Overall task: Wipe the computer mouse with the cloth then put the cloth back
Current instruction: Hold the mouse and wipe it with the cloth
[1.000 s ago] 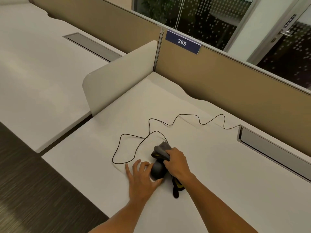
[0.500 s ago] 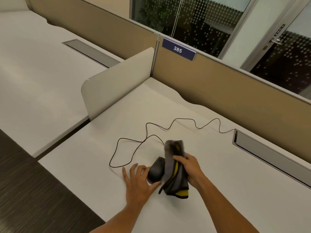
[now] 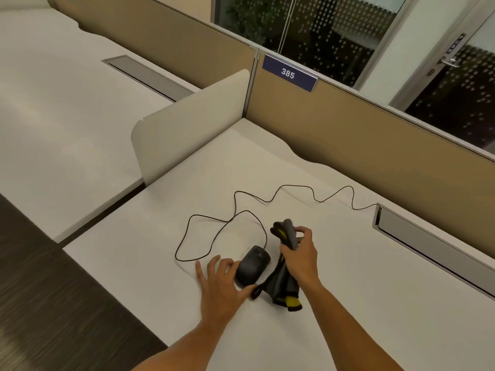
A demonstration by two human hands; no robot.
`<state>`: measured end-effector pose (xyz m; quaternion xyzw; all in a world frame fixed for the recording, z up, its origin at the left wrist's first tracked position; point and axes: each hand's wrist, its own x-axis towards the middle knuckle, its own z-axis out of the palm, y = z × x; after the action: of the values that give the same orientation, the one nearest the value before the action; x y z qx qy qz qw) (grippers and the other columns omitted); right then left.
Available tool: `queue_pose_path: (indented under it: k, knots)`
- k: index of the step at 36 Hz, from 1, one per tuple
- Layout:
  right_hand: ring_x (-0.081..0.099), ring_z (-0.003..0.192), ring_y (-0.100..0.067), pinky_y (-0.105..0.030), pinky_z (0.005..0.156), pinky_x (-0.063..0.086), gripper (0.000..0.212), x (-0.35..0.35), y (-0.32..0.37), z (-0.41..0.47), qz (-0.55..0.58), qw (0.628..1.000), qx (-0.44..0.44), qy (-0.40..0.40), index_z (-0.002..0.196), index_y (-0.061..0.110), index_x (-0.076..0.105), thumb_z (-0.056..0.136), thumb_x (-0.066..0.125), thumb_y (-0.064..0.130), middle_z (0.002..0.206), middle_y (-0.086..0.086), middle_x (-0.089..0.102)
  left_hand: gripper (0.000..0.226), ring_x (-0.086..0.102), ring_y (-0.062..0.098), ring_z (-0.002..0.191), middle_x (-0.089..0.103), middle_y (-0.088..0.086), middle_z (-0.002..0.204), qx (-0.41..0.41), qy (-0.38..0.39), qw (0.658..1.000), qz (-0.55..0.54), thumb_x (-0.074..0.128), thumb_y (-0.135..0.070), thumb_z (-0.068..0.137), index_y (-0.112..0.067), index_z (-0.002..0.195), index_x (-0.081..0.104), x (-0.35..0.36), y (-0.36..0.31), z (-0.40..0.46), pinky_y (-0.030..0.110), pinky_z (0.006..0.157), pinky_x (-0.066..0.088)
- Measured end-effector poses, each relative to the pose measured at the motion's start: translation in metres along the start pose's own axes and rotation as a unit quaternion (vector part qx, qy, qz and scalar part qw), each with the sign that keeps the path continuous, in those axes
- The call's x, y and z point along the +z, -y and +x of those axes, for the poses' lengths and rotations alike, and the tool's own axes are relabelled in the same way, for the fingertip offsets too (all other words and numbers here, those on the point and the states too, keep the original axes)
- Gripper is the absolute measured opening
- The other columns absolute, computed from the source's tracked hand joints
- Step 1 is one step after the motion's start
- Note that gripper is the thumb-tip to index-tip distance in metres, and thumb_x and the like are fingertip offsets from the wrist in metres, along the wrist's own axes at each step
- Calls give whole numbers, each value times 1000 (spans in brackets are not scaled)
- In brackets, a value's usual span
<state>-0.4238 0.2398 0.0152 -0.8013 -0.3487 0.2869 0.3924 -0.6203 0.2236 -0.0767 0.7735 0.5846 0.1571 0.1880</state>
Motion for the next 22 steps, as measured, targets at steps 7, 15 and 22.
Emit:
queue_pose_path:
  k: [7, 15, 22]
  knots:
    - [63, 93, -18, -32, 78, 59, 52, 14, -5, -5, -68, 998, 3, 18, 128, 29, 43, 87, 70, 12, 116, -2, 55, 65, 46, 27, 130, 61, -7, 117, 9, -4, 1000, -8, 50, -78, 72, -30, 115, 64, -1, 0, -1, 66, 116, 14]
    - [53, 96, -14, -23, 85, 50, 55, 28, -5, -17, -188, 978, -62, 71, 140, 23, 45, 90, 66, 15, 127, -1, 46, 66, 49, 26, 128, 63, -9, 113, 2, -8, 1000, -9, 48, -84, 74, -33, 112, 65, -3, -2, 0, 66, 115, 16]
    - [54, 106, -25, -36, 90, 53, 38, 36, 11, -3, -307, 943, -98, 90, 133, 24, 51, 96, 51, 18, 114, -4, 58, 67, 49, 25, 127, 62, -10, 113, 5, -14, 1000, -13, 46, -84, 73, -32, 111, 64, -1, -1, 0, 65, 115, 17]
